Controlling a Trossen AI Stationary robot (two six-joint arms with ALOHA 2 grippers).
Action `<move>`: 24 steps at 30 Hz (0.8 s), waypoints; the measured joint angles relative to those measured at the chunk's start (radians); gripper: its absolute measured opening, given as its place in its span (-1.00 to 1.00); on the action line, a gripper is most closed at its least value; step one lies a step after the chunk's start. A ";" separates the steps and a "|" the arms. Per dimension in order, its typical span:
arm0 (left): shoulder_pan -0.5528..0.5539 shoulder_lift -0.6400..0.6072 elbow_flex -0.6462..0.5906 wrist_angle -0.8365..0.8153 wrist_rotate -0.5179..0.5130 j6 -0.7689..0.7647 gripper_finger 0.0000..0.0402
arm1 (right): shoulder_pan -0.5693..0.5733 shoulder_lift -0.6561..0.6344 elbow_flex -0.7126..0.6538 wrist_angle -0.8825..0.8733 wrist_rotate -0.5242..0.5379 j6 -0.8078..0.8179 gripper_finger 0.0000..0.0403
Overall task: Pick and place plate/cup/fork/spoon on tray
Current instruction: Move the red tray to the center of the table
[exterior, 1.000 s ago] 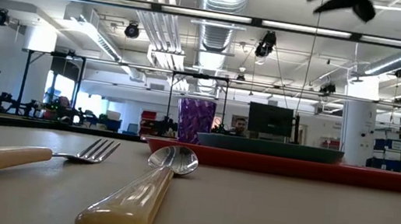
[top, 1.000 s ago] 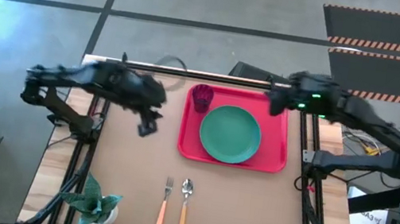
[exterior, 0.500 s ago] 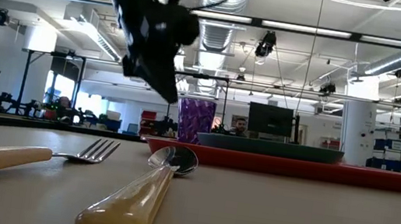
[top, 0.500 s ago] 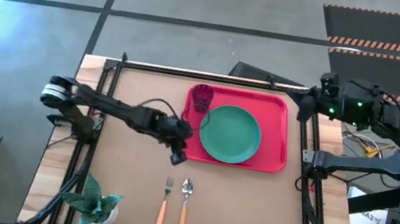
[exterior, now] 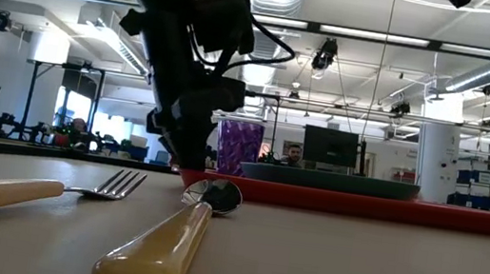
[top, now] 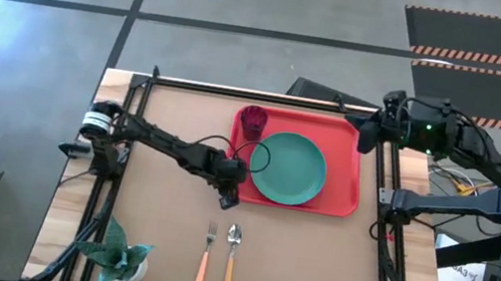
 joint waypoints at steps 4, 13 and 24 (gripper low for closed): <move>0.000 -0.019 -0.002 -0.087 -0.005 -0.024 -1.00 | 0.000 -0.001 0.000 0.000 -0.002 0.001 -0.96; -0.042 -0.026 -0.002 -0.217 -0.003 -0.134 -1.00 | 0.000 -0.007 0.000 0.000 -0.002 0.007 -0.96; -0.150 -0.025 -0.006 -0.224 0.031 -0.277 -1.00 | 0.000 -0.007 0.000 -0.002 -0.002 0.008 -0.96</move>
